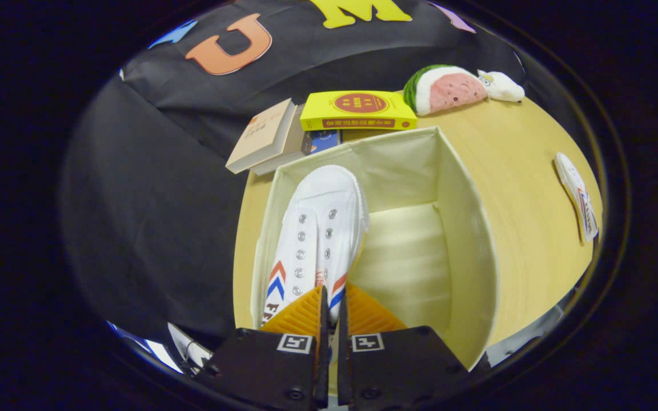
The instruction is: Open the storage box then place both shoes into the box .Put the left shoe in first, then the right shoe, with the right side of both shoes facing outward in a uniform manner.
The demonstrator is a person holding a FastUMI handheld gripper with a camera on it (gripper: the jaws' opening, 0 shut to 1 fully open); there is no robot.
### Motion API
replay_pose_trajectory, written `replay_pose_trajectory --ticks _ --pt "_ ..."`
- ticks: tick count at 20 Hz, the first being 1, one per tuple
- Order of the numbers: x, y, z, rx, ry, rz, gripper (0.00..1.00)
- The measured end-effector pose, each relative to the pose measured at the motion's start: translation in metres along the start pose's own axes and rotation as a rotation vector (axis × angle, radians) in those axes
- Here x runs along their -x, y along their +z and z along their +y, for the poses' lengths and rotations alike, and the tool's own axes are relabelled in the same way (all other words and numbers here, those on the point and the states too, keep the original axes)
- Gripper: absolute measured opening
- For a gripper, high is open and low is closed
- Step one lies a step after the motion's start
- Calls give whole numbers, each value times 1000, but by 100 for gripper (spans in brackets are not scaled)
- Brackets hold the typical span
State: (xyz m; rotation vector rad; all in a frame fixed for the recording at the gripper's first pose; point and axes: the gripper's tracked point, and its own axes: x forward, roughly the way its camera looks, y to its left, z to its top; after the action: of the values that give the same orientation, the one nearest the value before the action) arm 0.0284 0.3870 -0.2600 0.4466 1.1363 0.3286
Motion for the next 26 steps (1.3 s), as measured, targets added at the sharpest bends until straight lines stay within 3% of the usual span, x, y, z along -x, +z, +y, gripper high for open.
replay_pose_trajectory --ticks 4,5,6,7,9,12,18,26 --pt "-10 3 13 7 54 11 26" --pt "-6 8 14 35 55 -5 49" --pt "-3 11 13 60 51 -20 59" --pt "2 13 14 78 51 -32 77" --pt "14 16 8 115 43 -66 79" --pt "44 25 -5 171 27 -145 91" --pt "128 45 -38 201 27 -296 92" --pt "240 96 -150 286 -119 -498 94"
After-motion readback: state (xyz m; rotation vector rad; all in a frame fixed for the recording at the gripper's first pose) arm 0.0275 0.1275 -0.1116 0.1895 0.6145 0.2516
